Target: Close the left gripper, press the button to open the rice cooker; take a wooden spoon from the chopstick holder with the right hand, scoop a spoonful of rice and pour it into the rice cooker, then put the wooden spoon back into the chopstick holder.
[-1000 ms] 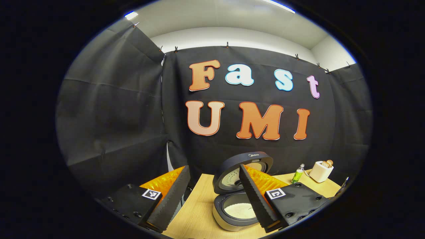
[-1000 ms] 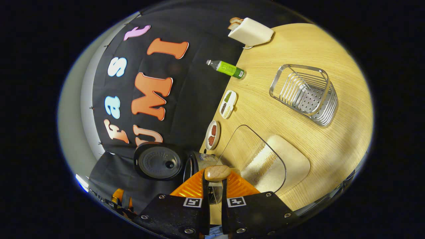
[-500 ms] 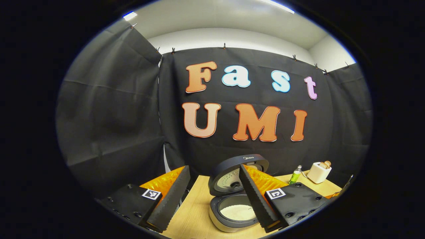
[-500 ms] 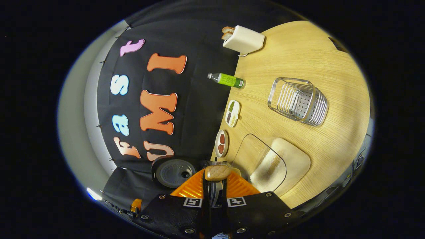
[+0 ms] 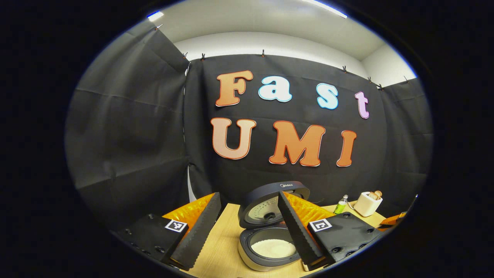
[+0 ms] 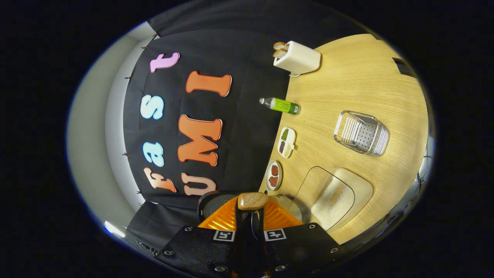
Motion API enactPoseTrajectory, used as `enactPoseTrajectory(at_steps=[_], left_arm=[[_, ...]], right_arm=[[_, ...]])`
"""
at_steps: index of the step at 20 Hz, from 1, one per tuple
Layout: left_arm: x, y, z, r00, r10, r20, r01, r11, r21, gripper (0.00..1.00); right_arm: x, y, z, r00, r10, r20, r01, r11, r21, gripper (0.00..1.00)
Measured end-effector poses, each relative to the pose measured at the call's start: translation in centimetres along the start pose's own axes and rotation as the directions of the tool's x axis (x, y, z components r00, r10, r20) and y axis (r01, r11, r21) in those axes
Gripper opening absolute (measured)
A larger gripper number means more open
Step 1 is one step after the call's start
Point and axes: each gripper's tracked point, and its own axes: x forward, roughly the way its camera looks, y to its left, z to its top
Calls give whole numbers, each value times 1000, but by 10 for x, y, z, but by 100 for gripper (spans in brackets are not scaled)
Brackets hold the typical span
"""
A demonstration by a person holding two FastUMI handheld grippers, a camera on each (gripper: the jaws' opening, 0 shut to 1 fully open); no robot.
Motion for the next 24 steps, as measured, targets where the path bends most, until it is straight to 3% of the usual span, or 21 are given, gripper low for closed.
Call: enactPoseTrajectory(at_steps=[12, 24], left_arm=[[-7, -2, 4, 1000, -14, -1, 14, 1000, 9, 100], [-16, 19, 2, 1000, 18, -5, -18, 1000, 14, 99]], right_arm=[[29, 87, -18, 992, 114, -48, -115, 993, -21, 13], [75, 129, -68, 986, 126, -105, -145, 970, -194, 13]])
